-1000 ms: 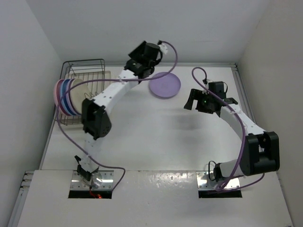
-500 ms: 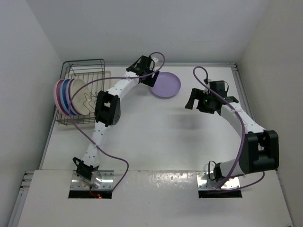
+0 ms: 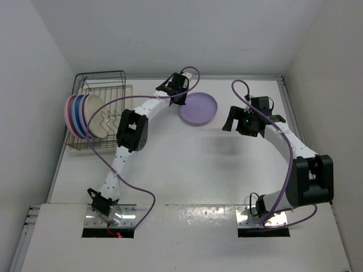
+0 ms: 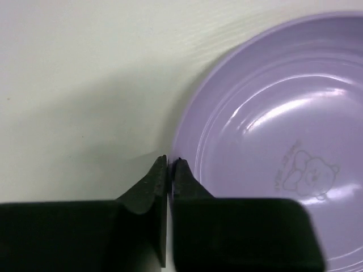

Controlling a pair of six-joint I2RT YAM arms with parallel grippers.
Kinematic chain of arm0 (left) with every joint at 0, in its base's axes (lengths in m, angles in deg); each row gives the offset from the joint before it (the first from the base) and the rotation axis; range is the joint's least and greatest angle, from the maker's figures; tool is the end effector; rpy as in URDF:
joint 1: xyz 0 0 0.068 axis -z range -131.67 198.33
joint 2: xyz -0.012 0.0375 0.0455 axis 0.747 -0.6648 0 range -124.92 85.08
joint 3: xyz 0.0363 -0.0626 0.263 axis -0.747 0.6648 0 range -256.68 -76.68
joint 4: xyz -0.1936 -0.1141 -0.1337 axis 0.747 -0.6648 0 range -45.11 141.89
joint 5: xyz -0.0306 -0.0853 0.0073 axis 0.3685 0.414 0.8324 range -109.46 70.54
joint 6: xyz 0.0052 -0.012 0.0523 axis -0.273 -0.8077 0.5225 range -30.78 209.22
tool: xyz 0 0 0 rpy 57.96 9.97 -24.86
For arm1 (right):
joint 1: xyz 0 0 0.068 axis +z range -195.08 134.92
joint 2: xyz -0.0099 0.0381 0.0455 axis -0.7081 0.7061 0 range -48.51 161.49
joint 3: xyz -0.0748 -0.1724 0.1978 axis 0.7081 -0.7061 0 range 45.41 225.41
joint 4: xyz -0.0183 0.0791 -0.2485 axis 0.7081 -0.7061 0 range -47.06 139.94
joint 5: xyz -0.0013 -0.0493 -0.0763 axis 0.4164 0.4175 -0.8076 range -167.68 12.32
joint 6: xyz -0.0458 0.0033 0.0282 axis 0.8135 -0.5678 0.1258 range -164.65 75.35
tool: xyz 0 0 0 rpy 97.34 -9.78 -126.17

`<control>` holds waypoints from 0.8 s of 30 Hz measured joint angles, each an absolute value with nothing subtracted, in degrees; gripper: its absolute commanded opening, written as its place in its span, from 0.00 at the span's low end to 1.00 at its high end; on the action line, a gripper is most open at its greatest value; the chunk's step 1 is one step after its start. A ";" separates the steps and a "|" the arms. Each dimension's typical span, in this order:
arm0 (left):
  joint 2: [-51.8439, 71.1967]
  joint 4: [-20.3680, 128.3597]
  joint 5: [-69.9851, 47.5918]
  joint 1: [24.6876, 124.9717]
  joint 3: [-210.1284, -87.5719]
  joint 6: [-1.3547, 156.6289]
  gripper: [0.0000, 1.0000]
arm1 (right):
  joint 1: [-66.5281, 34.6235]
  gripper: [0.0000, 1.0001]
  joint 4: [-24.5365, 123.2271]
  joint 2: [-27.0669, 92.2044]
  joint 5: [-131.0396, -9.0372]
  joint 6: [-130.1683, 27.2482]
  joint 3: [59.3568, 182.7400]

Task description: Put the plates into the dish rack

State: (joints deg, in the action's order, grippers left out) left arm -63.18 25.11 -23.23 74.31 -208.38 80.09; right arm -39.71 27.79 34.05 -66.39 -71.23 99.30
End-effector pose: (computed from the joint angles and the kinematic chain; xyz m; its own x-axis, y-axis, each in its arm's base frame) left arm 0.5190 -0.2502 0.1649 -0.6717 0.1513 -0.7252 0.2912 0.9540 -0.0707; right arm 0.2963 0.0349 0.2261 -0.7864 0.3670 -0.4969 0.1534 0.8952 0.4184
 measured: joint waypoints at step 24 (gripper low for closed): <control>-10.75 15.69 -68.65 72.23 -193.12 113.79 0.00 | -39.95 1.00 34.98 29.81 -62.43 -71.67 96.88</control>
